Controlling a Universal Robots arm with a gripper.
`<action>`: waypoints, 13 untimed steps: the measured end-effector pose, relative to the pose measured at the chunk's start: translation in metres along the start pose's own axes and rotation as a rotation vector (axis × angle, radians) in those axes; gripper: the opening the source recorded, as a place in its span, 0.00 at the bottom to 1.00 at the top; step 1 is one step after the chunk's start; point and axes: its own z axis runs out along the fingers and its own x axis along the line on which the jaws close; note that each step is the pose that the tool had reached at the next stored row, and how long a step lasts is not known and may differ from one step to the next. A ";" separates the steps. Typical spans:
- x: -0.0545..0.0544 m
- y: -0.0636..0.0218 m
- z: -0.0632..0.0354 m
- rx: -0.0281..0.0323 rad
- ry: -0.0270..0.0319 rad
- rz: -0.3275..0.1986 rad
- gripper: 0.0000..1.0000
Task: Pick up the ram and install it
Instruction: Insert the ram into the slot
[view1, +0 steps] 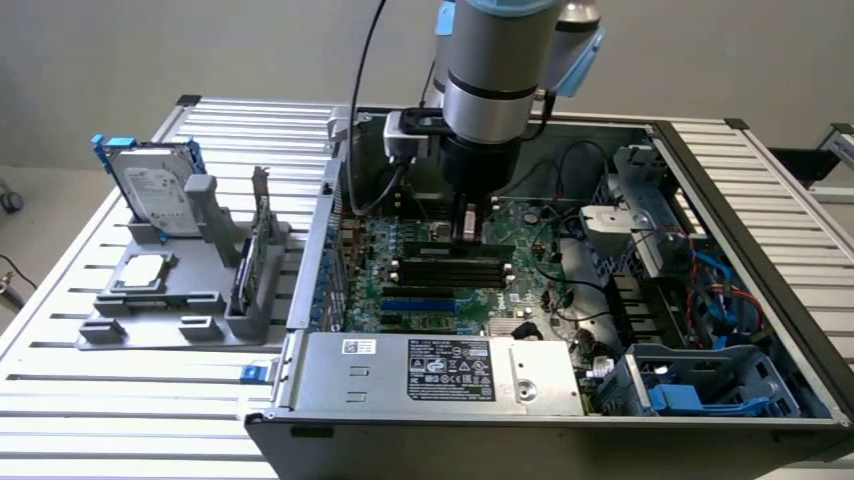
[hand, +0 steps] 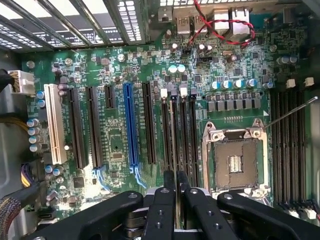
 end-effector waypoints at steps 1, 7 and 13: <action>0.000 0.0000 0.0018 0.0003 -0.0001 0.000 0.14; 0.000 0.0005 0.0128 0.0022 -0.0001 -0.007 0.14; 0.001 0.0016 0.0217 0.0040 -0.0003 -0.015 0.14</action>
